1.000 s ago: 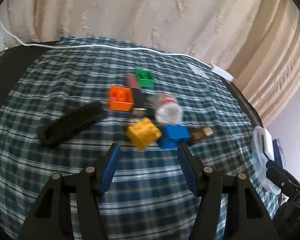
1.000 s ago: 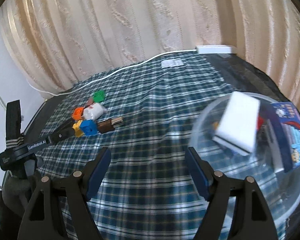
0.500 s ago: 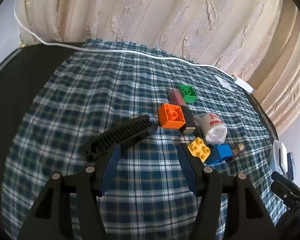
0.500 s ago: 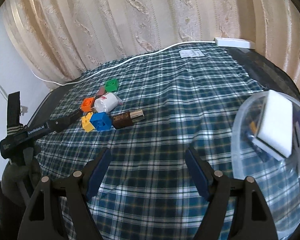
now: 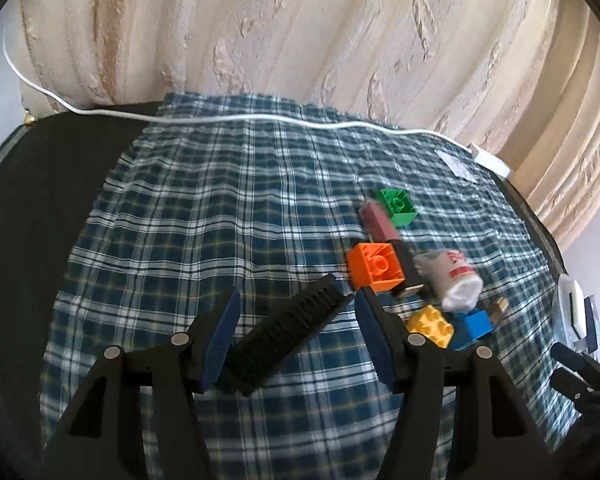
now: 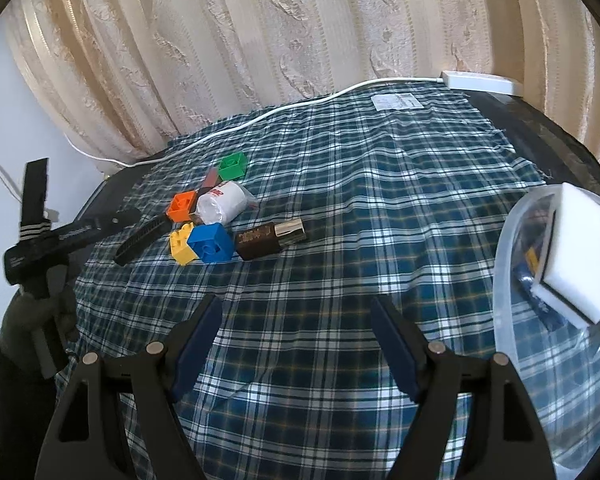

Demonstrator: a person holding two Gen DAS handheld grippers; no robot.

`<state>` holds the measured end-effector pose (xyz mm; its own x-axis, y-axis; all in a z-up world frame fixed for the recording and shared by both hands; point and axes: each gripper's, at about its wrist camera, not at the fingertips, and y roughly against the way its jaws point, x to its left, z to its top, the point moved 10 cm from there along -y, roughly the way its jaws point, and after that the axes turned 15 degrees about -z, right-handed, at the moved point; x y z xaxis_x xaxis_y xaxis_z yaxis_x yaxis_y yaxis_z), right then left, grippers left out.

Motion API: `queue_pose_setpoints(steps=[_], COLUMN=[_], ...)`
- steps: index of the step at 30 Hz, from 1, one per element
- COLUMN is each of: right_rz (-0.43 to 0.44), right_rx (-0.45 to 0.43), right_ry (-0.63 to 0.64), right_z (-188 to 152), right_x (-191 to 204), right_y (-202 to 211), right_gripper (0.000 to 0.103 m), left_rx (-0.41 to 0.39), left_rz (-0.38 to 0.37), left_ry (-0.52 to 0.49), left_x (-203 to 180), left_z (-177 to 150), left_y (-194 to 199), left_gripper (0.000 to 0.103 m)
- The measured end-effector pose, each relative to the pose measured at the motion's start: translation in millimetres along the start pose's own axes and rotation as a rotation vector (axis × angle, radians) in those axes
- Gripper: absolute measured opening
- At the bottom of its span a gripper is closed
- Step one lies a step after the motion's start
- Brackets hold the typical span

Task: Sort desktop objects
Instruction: 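Grasp the black hairbrush with the left gripper, then grasp the brown bottle with silver cap with the right gripper while the left holds the brush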

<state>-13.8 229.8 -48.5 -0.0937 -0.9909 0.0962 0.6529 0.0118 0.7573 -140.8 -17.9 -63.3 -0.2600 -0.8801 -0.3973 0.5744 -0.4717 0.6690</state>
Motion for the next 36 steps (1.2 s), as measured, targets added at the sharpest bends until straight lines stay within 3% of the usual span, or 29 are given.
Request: queue_pose_setpoints(steps=[6, 11, 17, 23, 24, 28, 36], right_rz=[-0.003, -0.003, 0.001, 0.003, 0.004, -0.003, -0.026], right_rx=[0.006, 0.006, 0.009, 0.016, 0.017, 0.019, 0.029], right_ry=[-0.004, 0.001, 0.011, 0.017, 0.019, 0.028, 0.065], right_z=[-1, -1, 0, 3, 3, 7, 23], right_x=[-1, 0, 4, 9, 10, 14, 21], right_y=[-1, -1, -2, -5, -6, -10, -26], right_gripper=[0.080, 0.080, 0.080, 0.080, 0.080, 0.080, 0.080], left_rx=[0.040, 0.074, 0.098, 0.104, 0.096, 0.071, -0.037], left_rz=[-0.010, 0.051, 0.080, 0.140, 0.139, 0.129, 0.072], left_ry=[-0.042, -0.109, -0.067, -0.146, -0.150, -0.154, -0.115], left_x=[-9, -17, -5, -12, -13, -14, -19], left_z=[-10, -18, -18, -21, -21, -19, -3], left_y=[-11, -15, -22, -24, -24, -21, 0], left_gripper=[0.063, 0.063, 0.063, 0.063, 0.061, 0.029, 0.029])
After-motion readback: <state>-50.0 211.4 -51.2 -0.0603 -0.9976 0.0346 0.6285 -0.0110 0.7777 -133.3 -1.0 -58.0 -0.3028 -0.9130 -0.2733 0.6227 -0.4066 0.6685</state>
